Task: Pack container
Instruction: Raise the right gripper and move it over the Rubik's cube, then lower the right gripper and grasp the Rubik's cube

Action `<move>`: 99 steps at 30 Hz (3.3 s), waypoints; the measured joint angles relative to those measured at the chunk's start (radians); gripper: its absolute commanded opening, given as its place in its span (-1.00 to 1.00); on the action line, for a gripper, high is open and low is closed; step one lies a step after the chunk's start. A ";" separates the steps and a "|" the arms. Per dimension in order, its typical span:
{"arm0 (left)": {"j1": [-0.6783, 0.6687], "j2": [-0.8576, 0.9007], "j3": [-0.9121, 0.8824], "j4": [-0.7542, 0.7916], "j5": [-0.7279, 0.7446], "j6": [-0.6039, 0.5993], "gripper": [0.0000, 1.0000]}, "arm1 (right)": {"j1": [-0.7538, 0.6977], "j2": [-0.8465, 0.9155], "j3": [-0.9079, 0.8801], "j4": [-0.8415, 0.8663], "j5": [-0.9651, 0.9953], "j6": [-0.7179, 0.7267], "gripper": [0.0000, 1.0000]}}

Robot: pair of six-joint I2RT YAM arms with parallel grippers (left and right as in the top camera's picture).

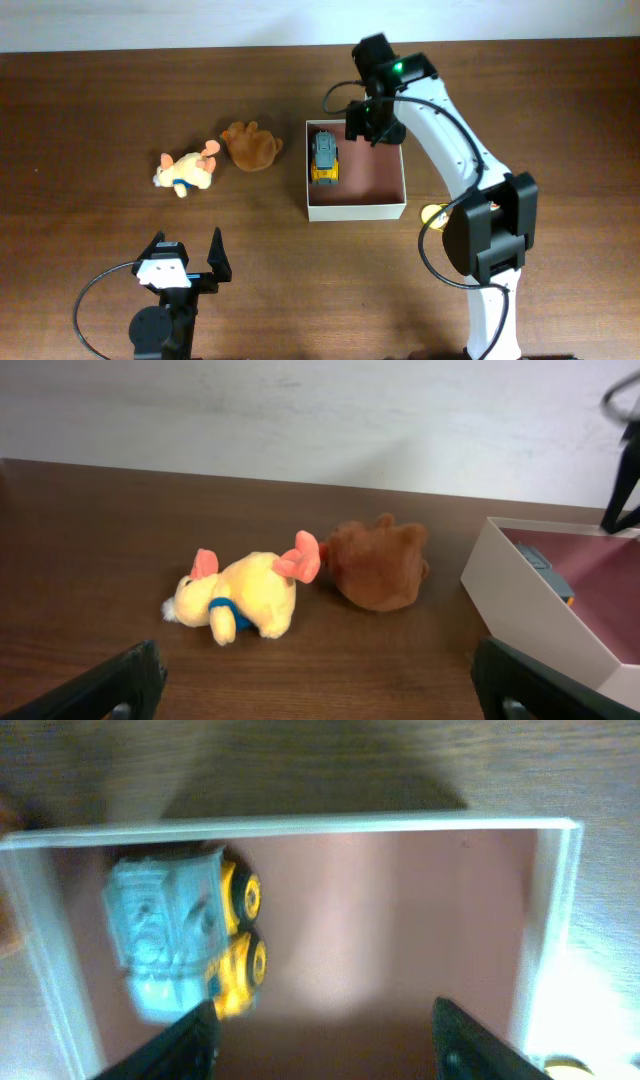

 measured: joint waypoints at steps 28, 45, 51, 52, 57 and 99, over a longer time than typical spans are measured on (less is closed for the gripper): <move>0.000 0.000 0.000 0.000 0.000 0.000 0.99 | -0.372 -0.537 0.102 -0.418 0.155 -0.249 0.81; 0.000 0.000 0.000 0.000 0.000 0.000 0.99 | -0.495 -0.553 -0.755 0.041 0.090 -0.387 0.98; 0.000 0.000 0.000 0.000 0.000 0.000 0.99 | -0.550 -0.552 -0.861 0.227 0.097 -0.391 0.97; 0.000 0.000 0.000 0.000 0.000 0.000 0.99 | -0.560 -0.552 -0.871 0.257 0.105 -0.390 0.97; 0.000 0.000 0.000 0.000 0.000 0.000 0.99 | -0.595 -0.549 -0.891 0.370 0.141 -0.425 0.97; 0.000 0.000 0.000 0.000 0.000 0.000 0.99 | -0.599 -0.268 -0.892 0.573 0.009 -0.569 0.43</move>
